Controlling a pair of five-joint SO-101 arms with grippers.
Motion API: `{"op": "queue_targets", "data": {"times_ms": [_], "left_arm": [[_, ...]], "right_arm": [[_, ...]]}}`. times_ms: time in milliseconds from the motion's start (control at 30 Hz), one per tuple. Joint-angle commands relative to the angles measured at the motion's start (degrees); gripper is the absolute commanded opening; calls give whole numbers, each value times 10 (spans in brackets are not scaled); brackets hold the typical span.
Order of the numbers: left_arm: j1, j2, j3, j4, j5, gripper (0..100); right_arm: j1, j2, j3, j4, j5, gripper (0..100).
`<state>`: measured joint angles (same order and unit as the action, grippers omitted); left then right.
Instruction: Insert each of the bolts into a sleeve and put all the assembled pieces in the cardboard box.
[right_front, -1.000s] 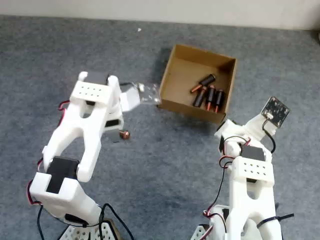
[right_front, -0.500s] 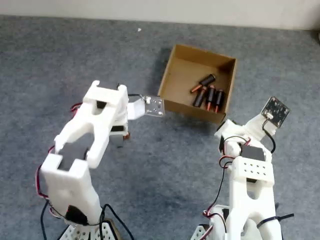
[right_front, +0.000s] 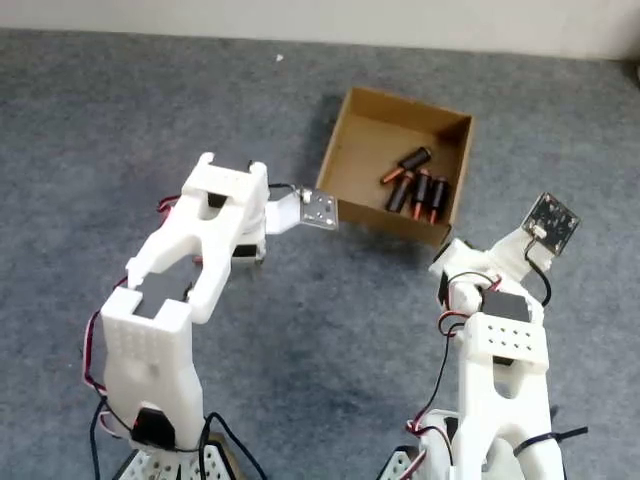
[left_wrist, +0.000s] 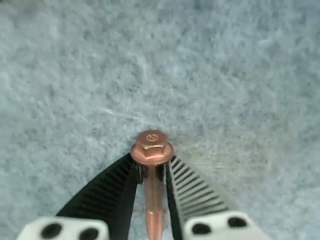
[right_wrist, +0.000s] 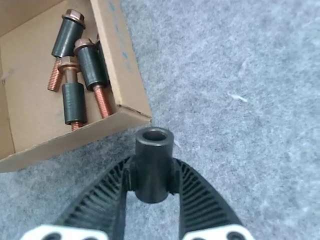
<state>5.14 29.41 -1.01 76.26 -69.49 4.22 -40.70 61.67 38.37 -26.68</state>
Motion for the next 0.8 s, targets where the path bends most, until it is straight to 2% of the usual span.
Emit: {"op": "queue_targets", "data": {"times_ms": [0, 100, 200, 300, 400, 533, 767], "left_arm": [[-5, -46, -19, 47, 6, 5], [-4, -95, -15, 82, 11, 5], [-4, -150, -4, 91, 65, 5], [-4, -212, 6, 91, 120, 5], [-4, -280, 13, 91, 171, 5], [7, -364, 36, 96, 241, 5], [15, -517, 113, 92, 414, 5]], "right_arm": [[6, -21, -6, -14, -4, 5], [6, -22, -7, -1, -4, 5], [6, -47, -9, 22, 4, 5], [6, -113, -2, 46, 49, 5], [-5, -189, 28, 56, 56, 5], [-52, -274, 74, 53, 61, 5], [-140, -375, 128, 53, 62, 5]]}}
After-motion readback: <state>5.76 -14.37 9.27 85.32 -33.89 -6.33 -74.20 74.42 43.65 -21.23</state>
